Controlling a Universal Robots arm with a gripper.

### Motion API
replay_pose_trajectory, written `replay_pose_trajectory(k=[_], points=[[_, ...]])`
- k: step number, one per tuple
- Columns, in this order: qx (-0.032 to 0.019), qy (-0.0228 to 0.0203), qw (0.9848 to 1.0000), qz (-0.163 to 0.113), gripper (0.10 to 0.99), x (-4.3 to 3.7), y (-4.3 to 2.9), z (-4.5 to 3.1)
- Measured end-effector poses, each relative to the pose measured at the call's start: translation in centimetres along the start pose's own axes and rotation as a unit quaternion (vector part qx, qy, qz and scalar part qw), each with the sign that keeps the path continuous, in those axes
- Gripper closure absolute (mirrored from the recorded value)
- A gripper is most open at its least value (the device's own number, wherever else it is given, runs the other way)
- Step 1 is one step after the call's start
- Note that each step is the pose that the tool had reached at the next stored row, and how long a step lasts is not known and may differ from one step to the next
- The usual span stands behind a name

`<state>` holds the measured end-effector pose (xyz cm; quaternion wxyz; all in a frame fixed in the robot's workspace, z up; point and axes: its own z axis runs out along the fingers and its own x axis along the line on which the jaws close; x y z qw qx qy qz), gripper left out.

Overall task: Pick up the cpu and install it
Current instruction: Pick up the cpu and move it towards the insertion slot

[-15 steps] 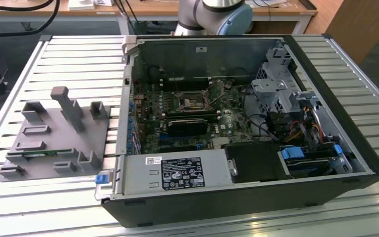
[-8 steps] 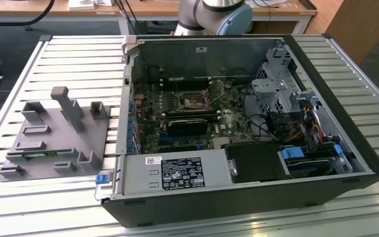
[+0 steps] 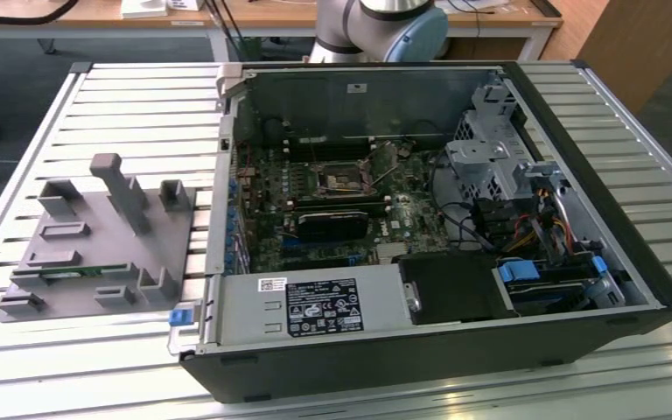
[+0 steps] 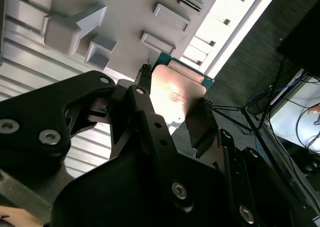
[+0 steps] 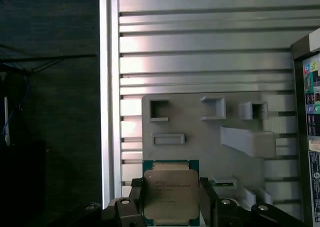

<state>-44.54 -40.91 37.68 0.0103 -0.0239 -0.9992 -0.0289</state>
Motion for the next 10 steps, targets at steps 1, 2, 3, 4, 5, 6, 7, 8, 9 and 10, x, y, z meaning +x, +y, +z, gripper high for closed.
replay_pose_trajectory(k=[1,2,3,4,5,6,7,8,9,10], points=[[0.0,0.0,1.0,0.0,0.557,0.0,0.01,-0.22],[0.0,0.0001,1.0,0.0,0.557,0.01,0.03,-0.47],[0.0001,0.0001,1.0,0.0,0.557,0.02,0.05,-0.73],[0.0,0.0,1.0,0.0,0.557,0.02,0.06,-1.0],[0.0,0.0,1.0,0.0,0.557,0.03,0.08,-1.25],[0.0,0.0,1.0,0.0,0.557,0.04,0.09,-1.49],[0.0,0.0,1.0,0.0,0.557,0.04,0.11,-1.75],[0.0,0.0,1.0,0.0,0.557,0.05,0.12,-1.96],[0.0,0.0,1.0,0.0,0.557,0.05,0.13,-2.17],[0.0,0.0,1.0,0.0,0.557,0.06,0.15,-2.39]])
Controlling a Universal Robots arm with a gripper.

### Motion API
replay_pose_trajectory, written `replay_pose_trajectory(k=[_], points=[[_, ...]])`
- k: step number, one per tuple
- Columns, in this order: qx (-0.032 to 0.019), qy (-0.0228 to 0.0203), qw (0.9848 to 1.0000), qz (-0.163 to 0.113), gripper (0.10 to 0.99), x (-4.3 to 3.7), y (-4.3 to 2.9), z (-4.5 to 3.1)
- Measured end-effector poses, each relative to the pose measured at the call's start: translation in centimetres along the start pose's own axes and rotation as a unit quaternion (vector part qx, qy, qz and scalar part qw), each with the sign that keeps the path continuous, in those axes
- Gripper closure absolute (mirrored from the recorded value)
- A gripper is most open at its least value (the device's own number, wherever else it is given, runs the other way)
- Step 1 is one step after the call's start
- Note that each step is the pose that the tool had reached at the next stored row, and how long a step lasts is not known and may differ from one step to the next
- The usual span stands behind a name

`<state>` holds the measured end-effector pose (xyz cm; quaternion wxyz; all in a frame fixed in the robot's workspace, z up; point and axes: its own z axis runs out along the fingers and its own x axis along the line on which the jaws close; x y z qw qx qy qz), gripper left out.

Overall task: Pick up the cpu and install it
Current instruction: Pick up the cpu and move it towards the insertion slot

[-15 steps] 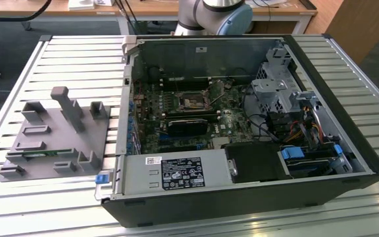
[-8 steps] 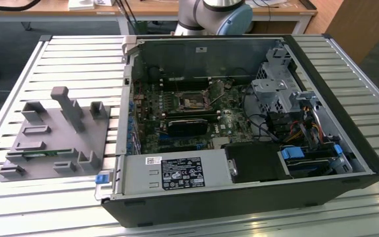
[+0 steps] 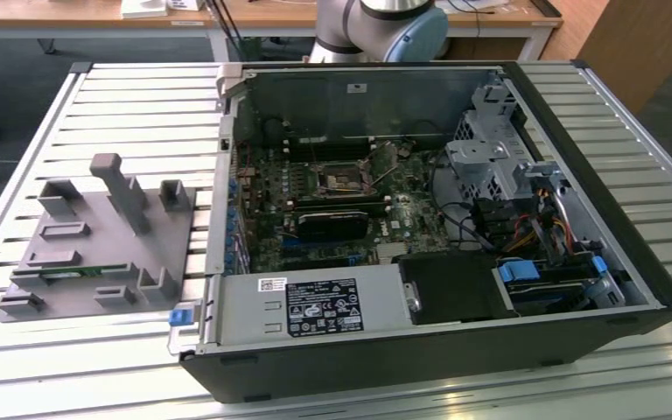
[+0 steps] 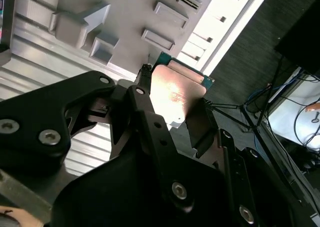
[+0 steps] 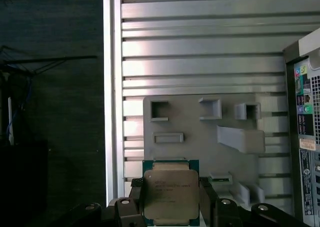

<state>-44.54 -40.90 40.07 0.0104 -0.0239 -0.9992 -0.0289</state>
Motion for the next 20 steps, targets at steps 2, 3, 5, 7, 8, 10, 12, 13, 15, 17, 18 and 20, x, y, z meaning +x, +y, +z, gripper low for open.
replay_pose_trajectory(k=[2,3,5,7,8,10,12,13,15,17,18,20], points=[[0.0,0.0,1.0,0.0,0.557,0.01,0.02,-0.35],[-0.0002,0.0001,1.0,0.0,0.557,0.01,0.03,-0.51],[-0.0006,0.0,1.0,0.0,0.557,-0.01,0.05,-0.76],[-0.0008,-0.0001,1.0,0.0,0.557,-0.13,0.05,-0.85],[-0.0008,0.0,1.0,0.0,0.557,-0.26,0.06,-0.86],[-0.0008,0.0,1.0,0.0,0.557,-0.76,0.09,-0.88],[-0.0008,0.0,1.0,0.0,0.557,-1.2,0.11,-0.88],[-0.0008,0.0,1.0,0.0,0.557,-1.44,0.12,-0.89],[-0.0008,0.0,1.0,0.0,0.557,-1.94,0.14,-0.9],[-0.0008,0.0,1.0,0.0,0.557,-2.45,0.17,-0.91],[-0.0008,0.0,1.0,0.0,0.557,-2.75,0.18,-0.91],[-0.0007,0.0001,1.0,0.0,0.557,-3.28,0.21,-0.93]])
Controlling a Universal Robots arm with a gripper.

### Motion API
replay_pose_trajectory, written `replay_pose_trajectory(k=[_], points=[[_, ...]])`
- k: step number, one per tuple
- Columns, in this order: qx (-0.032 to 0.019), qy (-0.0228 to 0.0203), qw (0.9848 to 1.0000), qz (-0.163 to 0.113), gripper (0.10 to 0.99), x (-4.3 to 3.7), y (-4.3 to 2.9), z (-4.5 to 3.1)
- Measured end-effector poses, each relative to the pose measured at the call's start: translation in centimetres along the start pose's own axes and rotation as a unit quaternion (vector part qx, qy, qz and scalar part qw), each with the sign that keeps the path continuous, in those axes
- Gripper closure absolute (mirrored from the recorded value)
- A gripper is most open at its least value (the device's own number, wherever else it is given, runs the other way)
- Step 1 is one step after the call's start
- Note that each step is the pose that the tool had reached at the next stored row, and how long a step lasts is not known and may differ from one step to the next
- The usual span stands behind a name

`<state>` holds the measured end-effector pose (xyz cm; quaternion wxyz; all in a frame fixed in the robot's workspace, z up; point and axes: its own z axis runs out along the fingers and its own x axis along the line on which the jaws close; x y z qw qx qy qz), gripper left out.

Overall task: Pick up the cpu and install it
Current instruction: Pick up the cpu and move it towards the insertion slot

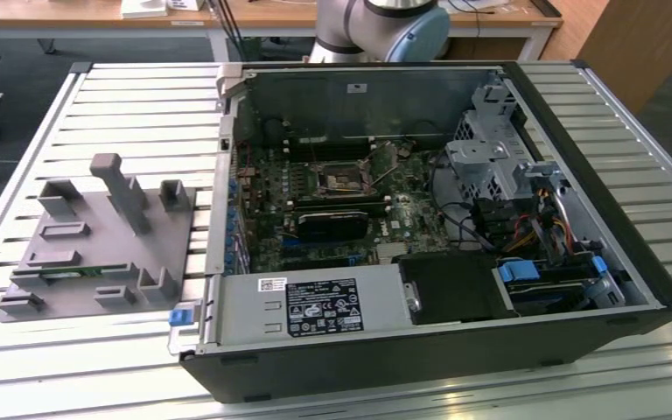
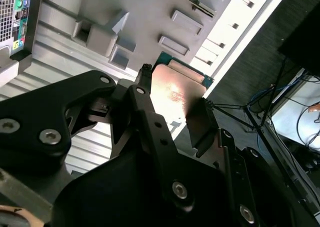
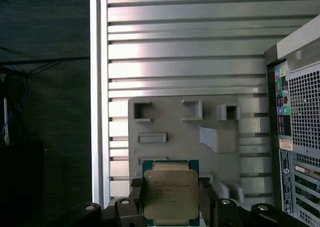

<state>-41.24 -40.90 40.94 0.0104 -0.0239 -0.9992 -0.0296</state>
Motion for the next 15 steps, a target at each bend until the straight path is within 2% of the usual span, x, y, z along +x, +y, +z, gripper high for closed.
replay_pose_trajectory(k=[2,4,15], points=[[-0.0001,-0.0001,1.0,0.0,0.557,-0.89,0.04,0.0],[0.0,-0.0001,1.0,0.0,0.557,-1.42,0.07,-0.02],[0.0,-0.0001,1.0,0.0,0.557,-3.91,0.19,-0.06]])
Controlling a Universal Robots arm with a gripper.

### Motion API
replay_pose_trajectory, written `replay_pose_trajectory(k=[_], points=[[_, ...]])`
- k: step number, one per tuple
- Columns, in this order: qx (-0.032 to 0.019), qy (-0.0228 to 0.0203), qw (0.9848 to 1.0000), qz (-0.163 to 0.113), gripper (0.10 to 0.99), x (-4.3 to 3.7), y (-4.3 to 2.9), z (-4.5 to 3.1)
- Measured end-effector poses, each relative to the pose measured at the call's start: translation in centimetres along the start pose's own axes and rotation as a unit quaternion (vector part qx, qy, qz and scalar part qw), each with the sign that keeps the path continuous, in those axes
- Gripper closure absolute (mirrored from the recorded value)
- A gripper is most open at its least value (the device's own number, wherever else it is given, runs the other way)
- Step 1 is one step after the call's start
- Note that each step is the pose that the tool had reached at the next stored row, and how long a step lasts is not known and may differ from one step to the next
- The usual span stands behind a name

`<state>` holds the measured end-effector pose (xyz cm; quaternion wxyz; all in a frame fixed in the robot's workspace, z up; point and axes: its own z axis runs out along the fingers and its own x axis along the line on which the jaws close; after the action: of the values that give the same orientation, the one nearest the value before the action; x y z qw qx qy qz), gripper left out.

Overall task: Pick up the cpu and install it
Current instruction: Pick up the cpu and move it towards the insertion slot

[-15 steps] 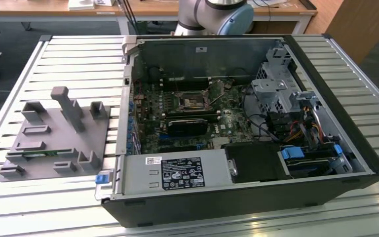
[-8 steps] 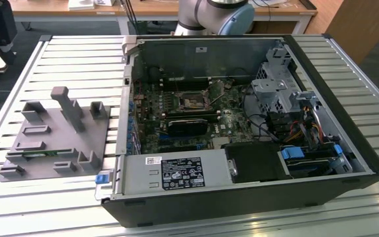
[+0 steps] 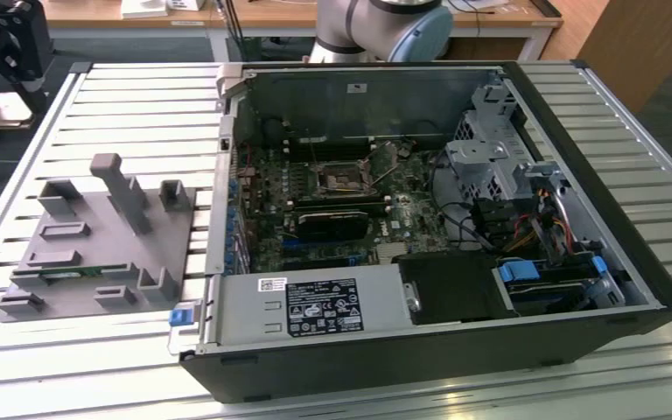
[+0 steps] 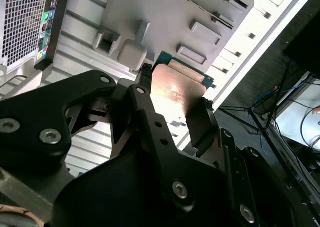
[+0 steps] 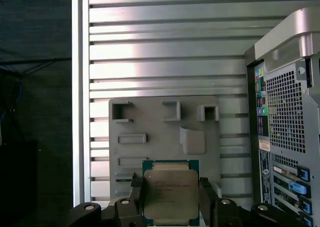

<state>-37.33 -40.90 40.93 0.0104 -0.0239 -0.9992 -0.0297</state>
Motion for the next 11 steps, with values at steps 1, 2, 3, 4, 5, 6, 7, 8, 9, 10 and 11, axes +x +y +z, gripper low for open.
replay_pose_trajectory(k=[1,2,3,4,5,6,7,8,9,10,11], points=[[0.0,0.0,1.0,0.0,0.557,-0.19,0.01,0.0],[0.0,0.0,1.0,0.0,0.557,-0.4,0.02,0.0],[0.0,0.0,1.0,0.0,0.557,-0.6,0.03,-0.01],[0.0,0.0,1.0,0.0,0.557,-0.82,0.04,-0.01],[0.0,0.0,1.0,0.0,0.557,-1.05,0.05,-0.02],[0.0,0.0,1.0,0.0,0.557,-1.27,0.06,-0.02],[0.0,0.0,1.0,0.0,0.557,-1.53,0.07,-0.02],[0.0,0.0,1.0,0.0,0.557,-1.81,0.09,-0.03],[0.0,0.0,1.0,0.0,0.557,-2.09,0.1,-0.04],[0.0,0.0,1.0,0.0,0.557,-2.39,0.12,-0.04],[0.0,0.0,1.0,0.0,0.557,-2.72,0.13,-0.05]])
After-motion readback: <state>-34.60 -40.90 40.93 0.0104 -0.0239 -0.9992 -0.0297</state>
